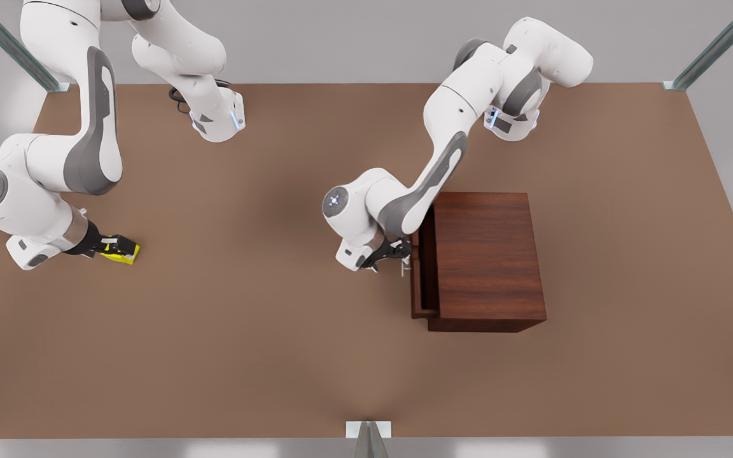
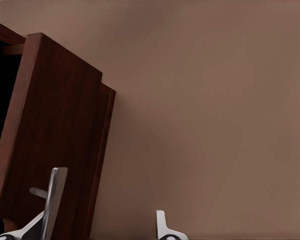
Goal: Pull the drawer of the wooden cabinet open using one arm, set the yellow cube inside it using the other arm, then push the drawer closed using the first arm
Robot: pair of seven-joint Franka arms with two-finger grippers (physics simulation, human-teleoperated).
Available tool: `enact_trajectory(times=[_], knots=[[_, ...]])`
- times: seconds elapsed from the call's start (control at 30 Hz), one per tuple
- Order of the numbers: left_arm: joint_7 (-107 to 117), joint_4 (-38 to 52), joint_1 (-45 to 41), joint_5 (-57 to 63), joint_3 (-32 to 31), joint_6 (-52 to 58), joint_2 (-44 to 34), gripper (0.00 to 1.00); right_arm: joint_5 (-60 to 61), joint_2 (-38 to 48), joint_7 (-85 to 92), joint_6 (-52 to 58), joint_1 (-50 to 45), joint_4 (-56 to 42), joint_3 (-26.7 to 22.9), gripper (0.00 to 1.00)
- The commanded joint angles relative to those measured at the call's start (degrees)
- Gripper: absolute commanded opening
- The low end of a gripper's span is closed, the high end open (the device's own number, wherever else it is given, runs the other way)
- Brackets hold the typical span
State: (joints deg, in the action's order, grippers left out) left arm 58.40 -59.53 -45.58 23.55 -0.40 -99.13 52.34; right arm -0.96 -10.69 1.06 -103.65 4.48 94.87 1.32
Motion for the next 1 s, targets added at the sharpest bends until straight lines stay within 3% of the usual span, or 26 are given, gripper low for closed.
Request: enact_trajectory(times=[0.0,0.97], knots=[[1.98,0.03,-0.39,0.09,0.05,-0.28,-0.13,1.00,0.08,0.06,0.00,0.02,0.00,-0.03,0.00,1.00],[2.33,3.55,-2.59,0.18,0.31,-0.36,1.63,1.00,0.00,-0.47,0.00,0.02,-0.18,-0.03,0.00,1.00]])
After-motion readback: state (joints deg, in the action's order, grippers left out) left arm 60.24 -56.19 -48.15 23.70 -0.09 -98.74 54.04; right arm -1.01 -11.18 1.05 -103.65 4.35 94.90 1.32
